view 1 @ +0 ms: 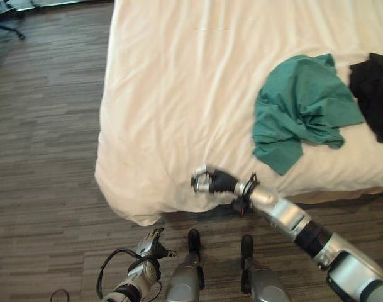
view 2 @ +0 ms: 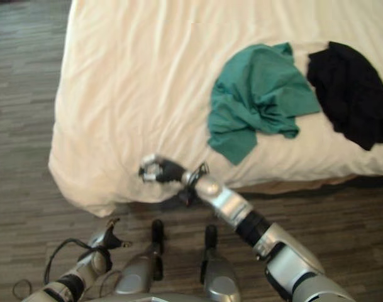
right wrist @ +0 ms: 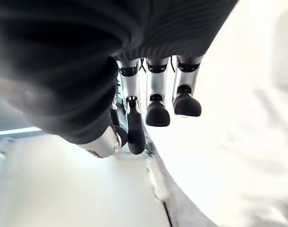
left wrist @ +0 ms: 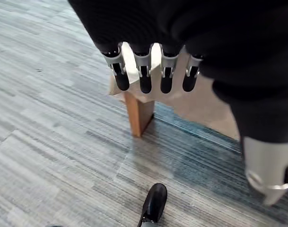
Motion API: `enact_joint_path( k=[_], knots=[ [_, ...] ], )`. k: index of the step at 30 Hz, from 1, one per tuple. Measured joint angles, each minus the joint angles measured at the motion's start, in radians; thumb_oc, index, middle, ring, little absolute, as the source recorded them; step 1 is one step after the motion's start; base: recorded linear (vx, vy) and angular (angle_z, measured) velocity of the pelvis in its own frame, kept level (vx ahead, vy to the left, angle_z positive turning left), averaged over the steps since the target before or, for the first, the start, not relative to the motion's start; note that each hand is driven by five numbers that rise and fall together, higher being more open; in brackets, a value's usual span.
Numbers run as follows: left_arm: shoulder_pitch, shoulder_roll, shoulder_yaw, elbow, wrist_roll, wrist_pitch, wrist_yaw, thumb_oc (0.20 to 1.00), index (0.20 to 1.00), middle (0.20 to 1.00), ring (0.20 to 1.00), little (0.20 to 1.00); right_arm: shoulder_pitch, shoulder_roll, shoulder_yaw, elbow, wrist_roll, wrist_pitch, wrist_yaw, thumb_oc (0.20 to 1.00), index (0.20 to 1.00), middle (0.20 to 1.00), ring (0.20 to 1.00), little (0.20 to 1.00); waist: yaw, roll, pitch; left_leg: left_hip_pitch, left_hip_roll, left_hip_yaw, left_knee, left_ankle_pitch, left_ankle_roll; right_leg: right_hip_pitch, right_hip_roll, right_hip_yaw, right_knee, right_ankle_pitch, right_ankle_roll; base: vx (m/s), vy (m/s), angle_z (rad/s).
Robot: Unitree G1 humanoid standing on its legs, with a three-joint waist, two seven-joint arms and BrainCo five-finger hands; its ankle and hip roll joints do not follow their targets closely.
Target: Tidy up the quilt and then pick up the clothes from the bed and put them into the laundry hamper.
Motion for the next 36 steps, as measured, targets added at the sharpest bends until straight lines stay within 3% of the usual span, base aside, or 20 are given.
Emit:
enact_joint_path(
  k=[3,7,10,14,17,19,20,21,22,23,25,26,27,28,30,31,32,33,35,36],
  knots=[
    [-0.069,-0.044,-0.119,0.001,0.003,0.007,0.003,1.0,1.0,1.0,1.0,1.0,-0.058,0.054,-0.044,0.148,0.0,-0.068,-0.086,0.2,0.2,0.2,0.2,0.2,-0.03,0.005,0.002,-0.055,-0.003,0.019,0.0,0.013,0.013,-0.098,-0.002,0.025,0.068,-0.008,-0.006,-0.07,-0.009,-0.23],
    [-0.165,-0.128,-0.143,0.024,0.008,0.0,0.002,1.0,1.0,1.0,1.0,1.0,-0.022,0.079,-0.015,0.401,-0.026,-0.037,-0.185,0.2,0.2,0.2,0.2,0.2,-0.026,0.014,0.019,-0.102,-0.006,0.013,0.0,0.031,0.02,-0.158,-0.006,0.017,0.117,-0.022,-0.007,-0.03,0.016,0.1],
    [-0.147,-0.093,-0.131,0.058,0.023,0.012,-0.008,1.0,1.0,1.0,1.0,1.0,0.096,0.086,-0.052,0.457,-0.091,-0.038,-0.197,0.2,0.2,0.2,0.2,0.2,-0.031,0.028,0.029,-0.086,-0.006,0.015,0.001,0.03,0.019,-0.16,-0.01,0.013,0.153,-0.042,-0.015,0.0,0.106,0.05],
    [-0.086,-0.025,-0.033,0.011,0.002,0.019,-0.012,1.0,1.0,1.0,1.0,1.0,0.353,0.033,-0.252,0.577,-0.173,0.014,-0.222,0.2,0.2,0.2,0.2,0.2,-0.035,0.06,0.056,-0.036,-0.025,0.012,0.0,0.016,0.032,-0.13,-0.032,0.008,0.205,-0.082,-0.006,0.07,0.078,0.09],
    [-0.05,-0.01,-0.018,0.02,0.003,0.02,-0.024,1.0,1.0,1.0,1.0,1.0,0.508,-0.004,-0.344,0.672,-0.254,0.019,-0.227,0.2,0.2,0.2,0.2,0.2,-0.083,0.048,0.057,0.033,-0.034,0.02,0.0,-0.013,0.038,-0.055,-0.038,0.019,0.179,-0.087,0.001,0.18,0.135,-0.13],
    [-0.024,-0.007,-0.017,0.024,0.004,0.021,-0.044,1.0,1.0,1.0,1.0,1.0,0.535,0.018,-0.44,0.831,-0.327,0.042,-0.254,0.2,0.2,0.2,0.2,0.2,-0.094,0.026,0.049,0.109,-0.034,0.074,-0.002,-0.042,0.041,-0.013,-0.04,0.05,0.171,-0.099,0.017,0.13,0.028,-0.83],
    [-0.021,-0.003,-0.023,0.043,0.005,0.021,-0.049,1.0,1.0,1.0,1.0,1.0,0.549,0.022,-0.463,0.904,-0.365,0.056,-0.275,0.959,0.959,0.959,0.959,0.959,-0.118,0.003,0.037,0.148,-0.018,0.158,-0.001,-0.056,0.035,-0.015,-0.052,0.023,0.166,-0.111,-0.002,0.16,-0.003,-1.39],
    [-0.023,0.001,-0.027,0.06,0.006,0.023,-0.053,1.0,1.0,1.0,1.0,1.0,0.519,0.028,-0.487,0.949,-0.378,0.056,-0.283,1.0,1.0,1.0,1.0,1.0,-0.107,0.004,0.033,0.162,-0.006,0.197,-0.002,-0.066,0.046,-0.018,-0.084,-0.087,0.174,-0.113,-0.011,0.17,-0.013,-2.18],
    [-0.014,0.016,-0.019,0.072,0.012,0.027,-0.062,1.0,1.0,1.0,1.0,1.0,0.519,0.048,-0.515,1.01,-0.404,0.068,-0.307,1.0,1.0,1.0,1.0,1.0,-0.115,-0.016,0.021,0.203,0.026,0.314,-0.001,-0.087,0.041,-0.031,-0.139,-0.31,0.22,-0.115,-0.007,0.12,-0.067,-2.5],
    [0.014,0.022,-0.016,0.089,0.017,0.034,-0.069,1.0,1.0,1.0,1.0,1.0,0.532,0.068,-0.517,1.026,-0.406,0.078,-0.317,1.0,1.0,1.0,1.0,1.0,-0.12,-0.037,-0.015,0.24,0.045,0.401,-0.001,-0.113,0.04,-0.037,-0.179,-0.436,0.268,-0.115,-0.006,0.13,-0.155,-2.35],
    [0.062,0.035,-0.012,0.098,0.029,0.04,-0.087,1.0,1.0,1.0,1.0,1.0,0.58,0.084,-0.51,1.038,-0.429,0.086,-0.334,1.0,1.0,1.0,1.0,1.0,-0.131,-0.041,-0.099,0.259,0.064,0.484,-0.003,-0.136,0.003,-0.044,-0.192,-0.468,0.284,-0.12,-0.015,0.19,-0.246,-1.63],
    [0.054,0.027,-0.002,0.111,0.04,0.04,-0.089,1.0,1.0,1.0,1.0,1.0,0.624,0.086,-0.506,1.046,-0.444,0.092,-0.341,1.0,1.0,1.0,1.0,1.0,-0.157,-0.056,-0.13,0.274,0.079,0.49,0.012,-0.137,-0.021,-0.018,-0.169,-0.454,0.235,-0.091,0.013,0.25,-0.265,-1.05],
    [0.048,0.021,0.013,0.127,0.047,0.041,-0.089,1.0,1.0,1.0,1.0,1.0,0.637,0.092,-0.501,1.073,-0.445,0.102,-0.347,1.0,1.0,1.0,1.0,1.0,-0.164,-0.042,-0.13,0.281,0.11,0.496,0.056,-0.129,-0.041,0.0,-0.116,-0.428,0.195,-0.079,-0.008,0.21,-0.254,-0.99],
    [0.058,0.015,0.021,0.131,0.047,0.041,-0.091,1.0,1.0,1.0,1.0,1.0,0.647,0.106,-0.498,1.081,-0.447,0.114,-0.353,1.0,1.0,1.0,1.0,1.0,-0.132,-0.054,-0.134,0.287,0.159,0.487,0.16,-0.131,-0.037,0.027,-0.07,-0.364,0.158,-0.069,-0.041,0.21,-0.262,-1.75],
    [0.097,-0.003,0.032,0.13,0.043,0.041,-0.08,1.0,1.0,1.0,1.0,1.0,0.642,0.101,-0.453,1.071,-0.473,0.11,-0.359,1.0,1.0,1.0,1.0,1.0,-0.078,-0.072,-0.149,0.251,0.235,0.378,0.44,-0.126,-0.01,0.068,0.006,-0.205,0.08,-0.037,-0.11,0.09,-0.026,-2.45],
    [0.1,-0.023,0.051,0.13,0.04,0.044,-0.075,1.0,1.0,1.0,1.0,1.0,0.637,0.094,-0.426,1.052,-0.483,0.109,-0.367,1.0,1.0,1.0,1.0,1.0,-0.065,-0.072,-0.151,0.19,0.211,0.215,0.535,-0.161,-0.028,0.072,0.018,-0.149,0.047,-0.022,-0.118,0.01,0.099,-2.35],
    [0.088,-0.037,0.049,0.113,0.028,0.039,-0.059,1.0,1.0,1.0,1.0,1.0,0.615,0.085,-0.395,1.028,-0.485,0.108,-0.376,1.0,1.0,1.0,1.0,1.0,-0.038,-0.087,-0.145,0.174,0.089,0.034,0.499,-0.223,-0.066,0.06,0.033,-0.039,0.042,-0.006,-0.125,0.07,0.101,-2.48],
    [0.094,-0.046,0.055,0.1,0.005,0.035,-0.038,1.0,1.0,1.0,1.0,1.0,0.581,0.079,-0.382,1.018,-0.485,0.106,-0.381,1.0,1.0,1.0,1.0,1.0,0.001,-0.104,-0.141,0.149,-0.024,-0.11,0.454,-0.273,-0.071,0.055,0.023,0.047,0.028,0.014,-0.127,0.1,0.157,-2.42],
    [0.074,-0.058,0.064,0.083,-0.001,0.028,-0.015,1.0,1.0,1.0,1.0,1.0,0.559,0.084,-0.367,0.984,-0.493,0.09,-0.393,1.0,1.0,1.0,1.0,1.0,-0.022,-0.11,-0.137,0.075,-0.135,-0.309,0.419,-0.313,-0.016,0.093,0.068,0.156,0.0,0.022,-0.118,0.08,0.158,-1.88],
    [0.071,-0.059,0.058,0.085,-0.002,0.025,-0.01,1.0,1.0,1.0,1.0,1.0,0.553,0.089,-0.367,0.982,-0.513,0.086,-0.393,1.0,1.0,1.0,1.0,1.0,0.004,-0.115,-0.135,0.082,-0.157,-0.371,0.369,-0.313,-0.003,0.096,0.083,0.199,0.002,0.023,-0.114,-0.01,0.07,-2.19]
  ],
)
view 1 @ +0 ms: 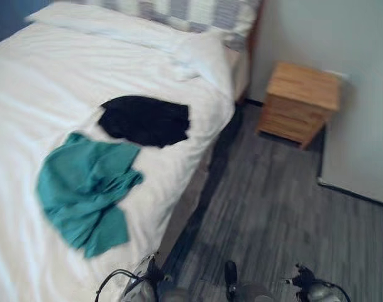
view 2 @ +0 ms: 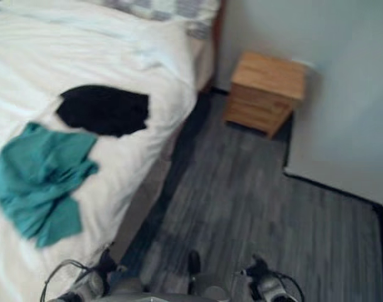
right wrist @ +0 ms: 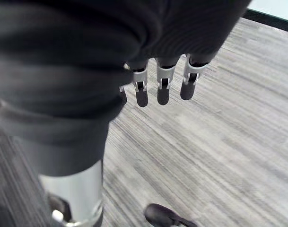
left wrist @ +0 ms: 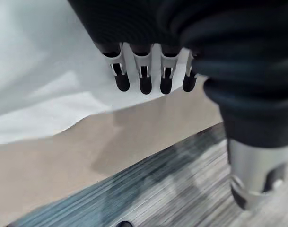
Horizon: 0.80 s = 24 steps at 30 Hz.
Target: Tidy up the quilt and then pick up the clothes from the bed and put them into the laundry hamper.
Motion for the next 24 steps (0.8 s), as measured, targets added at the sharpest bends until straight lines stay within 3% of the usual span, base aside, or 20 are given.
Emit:
enact_joint_path(
  k=[1,2,3,4,5,6,7,9,10,13,16,17,20,23,24],
  knots=[
    [-0.002,0.0,-0.011,0.002,-0.005,-0.004,0.006,1.0,1.0,1.0,1.0,1.0,-0.009,-0.001,0.018,-0.003,-0.015,-0.01,-0.001,1.0,1.0,1.0,1.0,1.0,0.016,0.003,-0.002,-0.011,-0.016,-0.056,-0.039,0.005,0.022,0.016,0.027,0.077,-0.011,0.011,0.005,-0.03,0.108,-2.18],
    [-0.017,-0.009,-0.024,0.007,-0.014,-0.006,0.006,1.0,1.0,1.0,1.0,1.0,-0.002,-0.01,0.026,-0.003,-0.021,-0.013,-0.003,1.0,1.0,1.0,1.0,1.0,0.007,0.019,-0.008,-0.037,0.0,-0.057,-0.071,0.074,0.012,0.02,0.058,0.093,-0.015,0.011,0.007,-0.07,0.181,-1.87],
    [-0.029,-0.006,-0.027,0.012,-0.015,-0.007,0.009,1.0,1.0,1.0,1.0,1.0,0.013,-0.001,0.023,0.01,-0.034,-0.009,-0.003,1.0,1.0,1.0,1.0,1.0,-0.016,0.011,-0.014,-0.036,0.018,-0.006,-0.064,0.096,0.059,0.041,0.063,0.107,-0.027,0.001,0.022,-0.1,0.206,-1.29],
    [-0.037,0.003,-0.028,0.011,-0.015,-0.006,0.01,1.0,1.0,1.0,1.0,1.0,0.041,0.012,0.022,0.011,-0.041,0.0,0.0,1.0,1.0,1.0,1.0,1.0,-0.025,-0.017,-0.029,-0.003,0.028,0.04,-0.126,0.109,0.077,0.017,0.052,0.11,-0.02,-0.032,0.04,-0.08,0.143,-1.06],
    [-0.047,0.004,-0.024,0.013,-0.017,-0.007,0.009,1.0,1.0,1.0,1.0,1.0,0.054,0.019,0.014,0.016,-0.041,0.001,-0.003,1.0,1.0,1.0,1.0,1.0,-0.025,-0.031,-0.029,0.009,0.033,0.075,-0.153,0.122,0.094,-0.005,0.03,0.068,-0.003,-0.042,0.045,-0.12,0.108,-1.66],
    [-0.046,-0.001,-0.01,0.024,-0.024,-0.003,0.009,1.0,1.0,1.0,1.0,1.0,0.052,0.029,-0.019,0.017,-0.038,0.005,-0.004,1.0,1.0,1.0,1.0,1.0,-0.007,-0.034,-0.023,0.044,0.051,0.147,-0.206,0.132,0.097,-0.036,0.0,-0.042,0.035,-0.051,0.087,-0.16,0.074,-1.5],
    [-0.053,-0.004,-0.006,0.045,-0.034,-0.001,0.007,1.0,1.0,1.0,1.0,1.0,0.084,0.028,-0.046,0.009,-0.029,0.002,-0.007,1.0,1.0,1.0,1.0,1.0,-0.042,-0.043,-0.024,0.051,0.042,0.167,-0.218,0.127,0.101,-0.031,-0.045,-0.061,0.036,0.013,0.165,-0.16,0.074,-1.1],
    [-0.067,-0.021,0.021,0.049,-0.047,-0.003,0.009,1.0,1.0,1.0,1.0,1.0,0.113,0.033,-0.117,0.025,0.006,0.008,-0.015,1.0,1.0,1.0,1.0,1.0,-0.083,-0.021,-0.01,0.076,0.043,0.16,-0.244,0.139,0.111,-0.04,-0.043,-0.051,0.075,0.008,0.177,-0.13,0.04,-0.04],
    [0.018,-0.025,0.011,0.051,-0.064,0.004,0.01,1.0,1.0,1.0,1.0,1.0,0.131,0.012,-0.134,0.101,0.033,-0.002,-0.039,1.0,1.0,1.0,1.0,1.0,-0.057,0.021,-0.023,0.101,0.048,0.12,-0.338,0.201,0.109,-0.018,-0.043,-0.049,0.059,-0.033,0.132,-0.07,0.037,0.03],
    [0.013,-0.015,0.115,0.072,-0.231,-0.013,-0.016,1.0,1.0,1.0,1.0,1.0,0.105,0.022,-0.222,0.077,0.17,0.002,-0.028,1.0,1.0,1.0,1.0,1.0,-0.081,0.012,-0.036,0.103,0.07,0.185,-0.35,0.21,0.091,-0.025,-0.062,-0.123,0.037,-0.033,0.135,0.11,0.007,-0.04],
    [0.017,0.039,0.101,0.101,-0.217,0.0,-0.034,1.0,1.0,1.0,1.0,1.0,0.072,0.044,-0.182,0.082,0.187,0.002,-0.023,1.0,1.0,1.0,1.0,1.0,-0.079,0.006,-0.058,0.108,0.102,0.237,-0.373,0.205,0.071,-0.028,-0.082,-0.261,-0.011,-0.028,0.132,0.16,-0.039,-0.46],
    [0.018,0.053,0.082,0.102,-0.205,-0.001,-0.035,1.0,1.0,1.0,1.0,1.0,0.069,0.051,-0.171,0.081,0.186,0.002,-0.021,1.0,1.0,1.0,1.0,1.0,-0.077,-0.002,-0.062,0.117,0.103,0.251,-0.374,0.205,0.063,-0.02,-0.084,-0.27,-0.029,0.01,0.128,0.13,-0.075,-0.35],
    [0.024,0.05,0.038,0.12,-0.089,0.003,-0.049,1.0,1.0,1.0,1.0,1.0,0.068,0.04,-0.121,0.047,0.127,0.005,-0.021,1.0,1.0,1.0,1.0,1.0,-0.083,0.023,-0.068,0.135,0.121,0.27,-0.374,0.192,0.049,0.0,-0.064,-0.27,-0.046,0.023,0.1,0.15,-0.115,-0.18],
    [0.034,0.037,0.082,0.13,-0.06,0.005,-0.052,1.0,1.0,1.0,1.0,1.0,0.075,0.024,-0.097,0.001,0.107,0.001,-0.002,1.0,1.0,1.0,1.0,1.0,-0.078,0.051,-0.067,0.143,0.139,0.301,-0.363,0.185,0.035,0.018,-0.041,-0.262,-0.091,0.05,0.053,0.11,-0.176,-0.22],
    [0.048,0.035,0.104,0.141,-0.06,0.003,-0.051,1.0,1.0,1.0,1.0,1.0,0.067,0.022,-0.095,-0.001,0.104,0.002,0.002,1.0,1.0,1.0,1.0,1.0,-0.077,0.056,-0.061,0.128,0.147,0.304,-0.318,0.182,0.013,0.027,-0.025,-0.265,-0.098,0.036,0.044,0.14,-0.401,-0.01]
  ],
)
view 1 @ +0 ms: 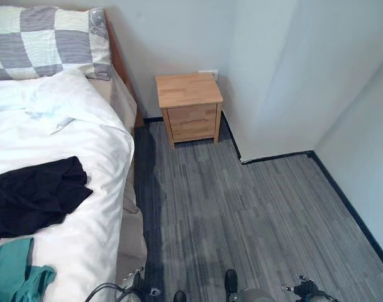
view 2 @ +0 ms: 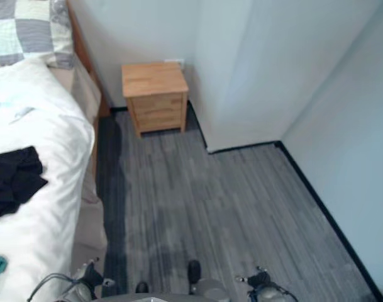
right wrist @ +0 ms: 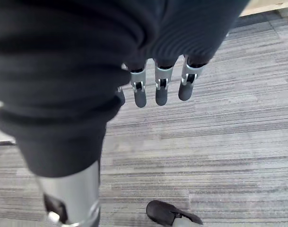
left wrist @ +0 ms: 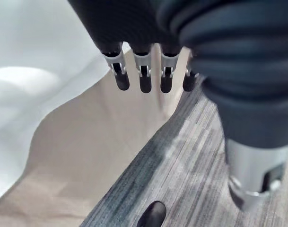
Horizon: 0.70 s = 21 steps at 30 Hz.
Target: Tidy up the quilt and then pick up the clothes from the bed and put them into the laundry hamper.
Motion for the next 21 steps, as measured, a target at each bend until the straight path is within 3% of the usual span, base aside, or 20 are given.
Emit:
enact_joint_path(
  k=[1,2,3,4,5,6,8,9,11,12,13,15,16,17,18,19,21],
  knots=[
    [-0.024,0.002,0.043,0.012,-0.002,-0.007,0.004,1.0,1.0,1.0,1.0,1.0,-0.007,0.01,0.005,0.013,-0.018,-0.003,0.005,1.0,1.0,1.0,1.0,1.0,0.012,-0.03,0.022,-0.08,-0.005,0.001,0.178,-0.043,-0.041,0.005,-0.02,-0.001,0.005,-0.018,-0.023,0.15,-0.313,-0.11],
    [-0.022,-0.005,0.051,0.031,-0.005,0.002,0.006,1.0,1.0,1.0,1.0,1.0,0.006,0.011,0.009,0.021,-0.037,0.002,0.013,1.0,1.0,1.0,1.0,1.0,0.055,-0.039,0.035,-0.136,-0.008,0.007,0.33,-0.036,-0.057,0.02,-0.016,-0.005,0.01,-0.024,-0.034,0.12,-0.233,-0.08],
    [-0.026,-0.006,0.06,0.03,-0.007,0.002,0.01,1.0,1.0,1.0,1.0,1.0,0.008,-0.001,0.005,0.014,-0.037,-0.002,0.012,1.0,1.0,1.0,1.0,1.0,0.055,-0.038,0.037,-0.187,0.01,-0.005,0.425,-0.049,-0.076,0.012,-0.012,-0.022,0.033,-0.064,-0.066,0.2,-0.064,-0.09],
    [-0.029,-0.008,0.054,0.03,-0.015,0.004,0.011,1.0,1.0,1.0,1.0,1.0,-0.017,-0.006,0.013,0.041,-0.046,0.002,0.013,1.0,1.0,1.0,1.0,1.0,0.07,-0.05,0.067,-0.256,0.016,0.004,0.581,-0.025,-0.093,0.039,-0.018,-0.015,0.036,-0.069,-0.061,0.24,-0.006,0.07],
    [-0.017,-0.013,0.054,0.028,-0.016,0.003,0.011,1.0,1.0,1.0,1.0,1.0,-0.031,-0.01,0.023,0.069,-0.062,0.014,0.01,1.0,1.0,1.0,1.0,1.0,0.08,-0.059,0.074,-0.292,0.009,0.01,0.611,-0.031,-0.087,0.047,-0.023,-0.008,0.014,-0.07,-0.062,0.36,0.0,-0.01],
    [-0.017,-0.019,0.054,0.028,-0.016,0.004,0.011,1.0,1.0,1.0,1.0,1.0,-0.034,-0.018,0.03,0.084,-0.069,0.015,0.011,1.0,1.0,1.0,1.0,1.0,0.085,-0.071,0.076,-0.301,0.003,0.015,0.584,-0.033,-0.085,0.047,-0.026,-0.005,0.006,-0.07,-0.062,0.4,0.033,-0.08],
    [-0.025,-0.038,0.056,0.027,-0.043,0.005,0.014,1.0,1.0,1.0,1.0,1.0,-0.071,-0.032,0.034,0.111,-0.074,0.022,0.008,1.0,1.0,1.0,1.0,1.0,0.099,-0.054,0.096,-0.305,0.0,0.086,0.436,-0.025,-0.071,0.046,-0.021,-0.003,-0.007,-0.07,-0.062,0.36,0.04,0.02],
    [-0.038,-0.055,0.054,0.025,-0.049,0.005,0.017,1.0,1.0,1.0,1.0,1.0,-0.09,-0.037,0.04,0.134,-0.075,0.027,0.007,1.0,1.0,1.0,1.0,1.0,0.102,-0.036,0.103,-0.304,-0.008,0.163,0.263,0.021,-0.039,0.042,-0.015,-0.014,-0.008,-0.07,-0.062,0.37,0.057,0.19],
    [-0.038,-0.058,0.054,0.016,-0.05,0.002,0.019,1.0,1.0,1.0,1.0,1.0,-0.096,-0.034,0.04,0.13,-0.075,0.023,0.009,1.0,1.0,1.0,1.0,1.0,0.107,-0.019,0.11,-0.299,-0.008,0.2,0.155,0.073,-0.032,0.062,0.002,-0.016,-0.009,-0.073,-0.066,0.75,0.117,0.17],
    [-0.039,-0.066,0.064,0.026,-0.05,0.004,0.018,1.0,1.0,1.0,1.0,1.0,-0.102,-0.03,0.051,0.142,-0.076,0.021,0.008,1.0,1.0,1.0,1.0,1.0,0.102,-0.017,0.111,-0.292,0.014,0.316,0.107,0.083,-0.037,0.085,0.017,-0.055,-0.01,-0.093,-0.056,0.7,0.119,0.2],
    [-0.04,-0.068,0.065,0.027,-0.049,0.005,0.017,1.0,1.0,1.0,1.0,1.0,-0.097,-0.028,0.048,0.142,-0.077,0.021,0.009,1.0,1.0,1.0,1.0,1.0,0.101,-0.007,0.109,-0.271,0.016,0.358,0.085,0.084,-0.026,0.098,0.022,-0.063,-0.009,-0.106,-0.058,0.55,0.1,0.23],
    [-0.021,-0.068,0.067,0.029,-0.048,0.01,0.015,1.0,1.0,1.0,1.0,1.0,-0.061,-0.019,0.05,0.152,-0.107,0.02,0.011,1.0,1.0,1.0,1.0,1.0,0.113,-0.027,0.075,-0.26,-0.016,0.351,0.083,0.084,0.038,0.124,0.023,-0.066,0.004,-0.152,-0.045,0.41,0.093,0.07],
    [-0.02,-0.067,0.073,0.03,-0.048,0.017,0.013,1.0,1.0,1.0,1.0,1.0,-0.052,-0.017,0.05,0.155,-0.113,0.019,0.011,1.0,1.0,1.0,1.0,1.0,0.115,-0.032,0.068,-0.241,-0.042,0.345,0.107,0.063,0.066,0.132,0.006,-0.075,0.039,-0.174,-0.005,0.44,0.082,0.05],
    [0.007,-0.077,0.07,0.03,-0.048,0.025,0.011,1.0,1.0,1.0,1.0,1.0,-0.039,-0.02,0.05,0.161,-0.115,0.019,0.012,1.0,1.0,1.0,1.0,1.0,0.105,-0.012,0.048,-0.195,-0.048,0.322,0.047,0.048,0.096,0.096,0.008,-0.098,0.192,-0.236,0.093,0.38,0.008,0.18],
    [0.006,-0.069,0.058,0.029,-0.042,0.026,0.009,1.0,1.0,1.0,1.0,1.0,-0.028,-0.01,0.053,0.153,-0.115,0.018,0.012,1.0,1.0,1.0,1.0,1.0,0.091,-0.02,0.054,-0.159,-0.049,0.31,0.032,0.049,0.141,0.022,-0.022,-0.096,0.428,-0.297,0.164,0.38,-0.005,0.45],
    [0.0,-0.053,0.051,0.021,-0.039,0.026,0.01,1.0,1.0,1.0,1.0,1.0,0.001,0.005,0.053,0.121,-0.115,0.02,0.015,1.0,1.0,1.0,1.0,1.0,0.082,-0.051,0.046,-0.126,-0.072,0.28,0.034,0.043,0.151,-0.093,-0.081,-0.089,0.731,-0.305,0.187,0.4,-0.032,0.64],
    [-0.009,-0.019,0.024,0.013,-0.038,0.034,0.01,1.0,1.0,1.0,1.0,1.0,0.024,0.019,0.051,0.1,-0.115,0.022,0.017,1.0,1.0,1.0,1.0,1.0,0.065,-0.081,0.048,-0.095,-0.098,0.228,0.035,0.018,0.178,-0.189,-0.145,-0.056,0.935,-0.303,0.189,0.64,-0.066,0.75]
  ],
)
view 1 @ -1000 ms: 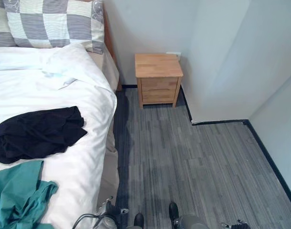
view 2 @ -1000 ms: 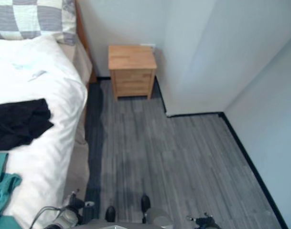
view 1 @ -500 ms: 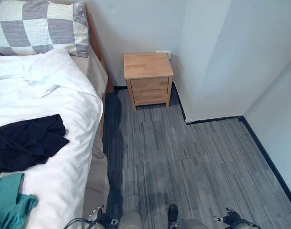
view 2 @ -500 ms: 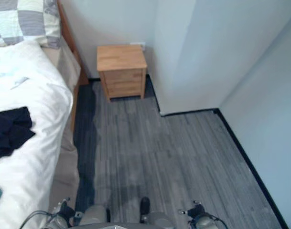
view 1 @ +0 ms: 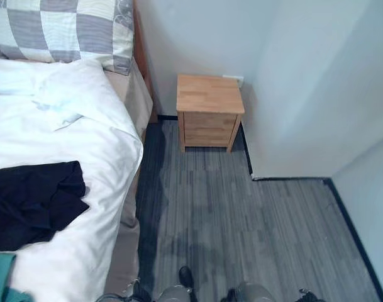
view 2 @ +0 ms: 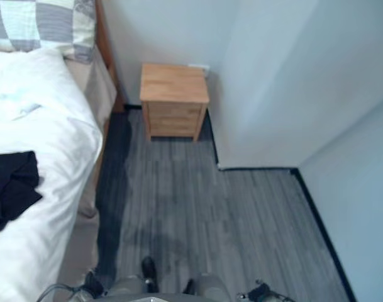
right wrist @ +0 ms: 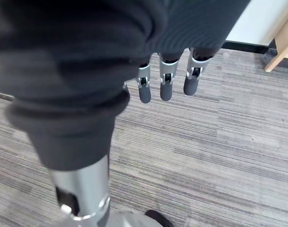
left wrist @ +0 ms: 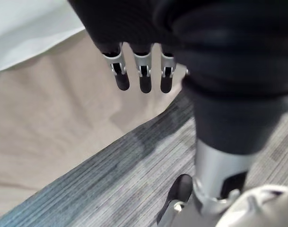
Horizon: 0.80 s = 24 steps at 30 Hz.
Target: Tidy up the quilt and then pick up the clothes from the bed and put them into the laundry hamper.
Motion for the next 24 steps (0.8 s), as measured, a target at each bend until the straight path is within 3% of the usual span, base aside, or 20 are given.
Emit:
enact_joint_path(
  k=[1,2,3,5,7,8,9,11,13,14,15,16,18,19,20,21,22,23,24],
  knots=[
    [-0.018,0.008,-0.008,-0.006,0.001,-0.001,0.0,1.0,1.0,1.0,1.0,1.0,-0.003,0.001,-0.005,0.0,0.0,0.002,0.0,1.0,1.0,1.0,1.0,1.0,-0.001,0.002,0.002,0.018,-0.002,-0.028,-0.013,-0.015,0.006,-0.018,-0.01,0.002,0.008,0.001,0.002,0.57,-0.106,0.82],
    [-0.033,0.012,-0.031,-0.004,0.002,0.002,0.001,1.0,1.0,1.0,1.0,1.0,0.0,-0.001,-0.012,-0.01,0.002,0.0,-0.004,1.0,1.0,1.0,1.0,1.0,-0.021,0.022,0.012,0.044,0.013,-0.068,-0.036,-0.001,-0.005,-0.013,-0.005,-0.01,-0.077,-0.012,-0.033,0.3,-0.112,0.91],
    [-0.059,0.017,-0.033,-0.007,0.006,0.001,0.003,1.0,1.0,1.0,1.0,1.0,-0.007,-0.003,-0.011,-0.029,0.003,-0.004,-0.005,1.0,1.0,1.0,1.0,1.0,-0.021,0.038,0.018,0.064,0.02,-0.103,-0.058,0.004,-0.012,-0.018,-0.001,-0.009,-0.2,-0.01,-0.032,0.48,-0.215,1.13],
    [-0.086,0.02,-0.037,-0.025,0.007,-0.001,0.009,1.0,1.0,1.0,1.0,1.0,-0.017,-0.001,-0.011,-0.04,0.004,-0.006,-0.006,1.0,1.0,1.0,1.0,1.0,-0.02,0.036,0.021,0.093,0.006,-0.141,-0.075,-0.002,-0.022,-0.033,-0.029,0.003,-0.362,-0.003,-0.03,0.51,-0.305,0.9],
    [-0.109,0.019,-0.04,-0.032,0.007,-0.003,0.011,1.0,1.0,1.0,1.0,1.0,-0.049,-0.003,-0.01,-0.046,0.004,-0.013,-0.008,1.0,1.0,1.0,1.0,1.0,-0.022,0.05,0.029,0.119,0.004,-0.205,-0.083,-0.025,-0.053,-0.031,-0.023,0.055,-0.58,0.048,-0.037,0.4,-0.28,0.77],
    [-0.119,0.018,-0.05,-0.032,0.008,-0.004,0.012,1.0,1.0,1.0,1.0,1.0,-0.055,-0.002,-0.012,-0.047,0.005,-0.01,-0.009,1.0,1.0,1.0,1.0,1.0,-0.03,0.045,0.027,0.124,0.0,-0.222,-0.084,-0.025,-0.054,-0.015,-0.021,0.1,-0.762,0.111,-0.03,0.49,-0.372,0.85],
    [-0.13,0.022,-0.035,-0.038,0.009,-0.014,0.014,1.0,1.0,1.0,1.0,1.0,-0.073,-0.001,-0.015,-0.041,0.005,-0.009,-0.012,1.0,1.0,1.0,1.0,1.0,-0.027,0.045,0.037,0.131,-0.007,-0.239,-0.08,-0.04,-0.074,-0.048,-0.048,0.136,-0.797,0.179,-0.018,0.7,-0.549,0.98],
    [-0.123,0.024,-0.048,-0.039,0.009,-0.013,0.023,1.0,1.0,1.0,1.0,1.0,-0.076,-0.002,-0.013,-0.048,0.005,-0.007,-0.013,1.0,1.0,1.0,1.0,1.0,-0.044,0.047,0.037,0.158,-0.003,-0.287,-0.084,-0.07,-0.093,-0.048,-0.066,0.235,-0.889,0.252,-0.03,0.5,-0.428,0.75],
    [-0.08,0.026,-0.032,-0.028,0.009,-0.013,0.035,1.0,1.0,1.0,1.0,1.0,-0.08,0.008,-0.021,-0.035,0.005,0.002,-0.015,1.0,1.0,1.0,1.0,1.0,-0.059,0.046,0.035,0.203,0.027,-0.329,-0.084,-0.113,-0.135,-0.027,-0.057,0.237,-0.873,0.268,-0.026,0.46,-0.42,0.62],
    [-0.046,0.029,-0.027,-0.021,0.008,-0.011,0.038,1.0,1.0,1.0,1.0,1.0,-0.087,0.007,-0.022,-0.034,0.006,0.004,-0.011,1.0,1.0,1.0,1.0,1.0,-0.071,0.07,0.038,0.23,0.078,-0.34,-0.081,-0.139,-0.164,-0.015,-0.015,0.248,-0.824,0.339,-0.031,0.41,-0.403,0.68],
    [-0.019,0.013,-0.022,-0.024,0.007,-0.013,0.038,1.0,1.0,1.0,1.0,1.0,-0.08,-0.001,-0.036,-0.02,0.006,0.003,-0.009,1.0,1.0,1.0,1.0,1.0,-0.079,0.103,0.026,0.223,0.132,-0.328,-0.052,-0.143,-0.17,-0.015,0.031,0.223,-0.791,0.344,-0.056,0.36,-0.436,0.48],
    [-0.006,0.005,-0.019,-0.023,0.005,-0.015,0.038,1.0,1.0,1.0,1.0,1.0,-0.084,-0.002,-0.049,-0.011,0.006,0.002,-0.008,1.0,1.0,1.0,1.0,1.0,-0.07,0.118,0.023,0.21,0.145,-0.313,-0.013,-0.124,-0.187,-0.008,0.053,0.208,-0.784,0.332,-0.074,0.3,-0.57,0.38],
    [-0.008,-0.009,0.013,-0.019,-0.003,-0.022,0.04,1.0,1.0,1.0,1.0,1.0,-0.101,-0.003,-0.059,-0.009,0.008,0.004,-0.008,1.0,1.0,1.0,1.0,1.0,-0.069,0.11,0.026,0.087,0.178,-0.311,0.175,-0.082,-0.242,0.019,0.062,0.156,-0.798,0.317,-0.105,0.18,-0.406,0.64],
    [-0.035,-0.018,0.032,-0.015,-0.008,-0.025,0.043,1.0,1.0,1.0,1.0,1.0,-0.097,-0.008,-0.06,-0.008,0.016,0.005,-0.009,1.0,1.0,1.0,1.0,1.0,-0.079,0.084,0.04,0.006,0.189,-0.27,0.33,-0.045,-0.243,0.06,0.041,0.099,-0.83,0.323,-0.144,0.18,-0.212,1.11],
    [-0.036,-0.022,0.041,-0.017,-0.015,-0.025,0.047,1.0,1.0,1.0,1.0,1.0,-0.088,-0.014,-0.055,-0.006,0.02,0.01,-0.012,1.0,1.0,1.0,1.0,1.0,-0.069,0.057,0.052,-0.018,0.216,-0.154,0.398,0.018,-0.237,0.12,0.038,0.072,-0.865,0.321,-0.177,0.18,-0.21,0.98],
    [-0.023,-0.022,0.043,-0.024,-0.015,-0.028,0.048,1.0,1.0,1.0,1.0,1.0,-0.093,-0.014,-0.047,-0.008,0.02,0.011,-0.017,1.0,1.0,1.0,1.0,1.0,-0.062,0.049,0.053,-0.021,0.219,-0.097,0.4,0.004,-0.24,0.15,0.04,0.057,-0.885,0.301,-0.207,0.23,-0.192,0.62],
    [-0.022,-0.014,0.041,-0.026,-0.016,-0.032,0.05,1.0,1.0,1.0,1.0,1.0,-0.097,-0.022,-0.046,-0.01,0.02,0.006,-0.022,1.0,1.0,1.0,1.0,1.0,-0.067,0.041,0.051,-0.02,0.233,-0.056,0.364,-0.005,-0.247,0.168,0.049,0.042,-0.903,0.305,-0.209,0.22,-0.122,0.36],
    [-0.023,-0.013,0.046,-0.026,-0.014,-0.035,0.049,1.0,1.0,1.0,1.0,1.0,-0.116,-0.032,-0.04,-0.017,0.02,0.005,-0.023,1.0,1.0,1.0,1.0,1.0,-0.048,0.046,0.055,-0.042,0.216,-0.035,0.347,-0.023,-0.252,0.184,0.055,0.012,-0.922,0.284,-0.225,0.34,-0.134,0.48],
    [-0.036,-0.021,0.039,-0.032,-0.014,-0.037,0.048,1.0,1.0,1.0,1.0,1.0,-0.132,-0.049,-0.031,-0.006,0.019,0.006,-0.022,1.0,1.0,1.0,1.0,1.0,-0.042,0.039,0.064,-0.077,0.165,-0.013,0.298,-0.049,-0.229,0.191,0.045,-0.013,-0.942,0.29,-0.211,0.36,-0.032,0.53]
  ],
)
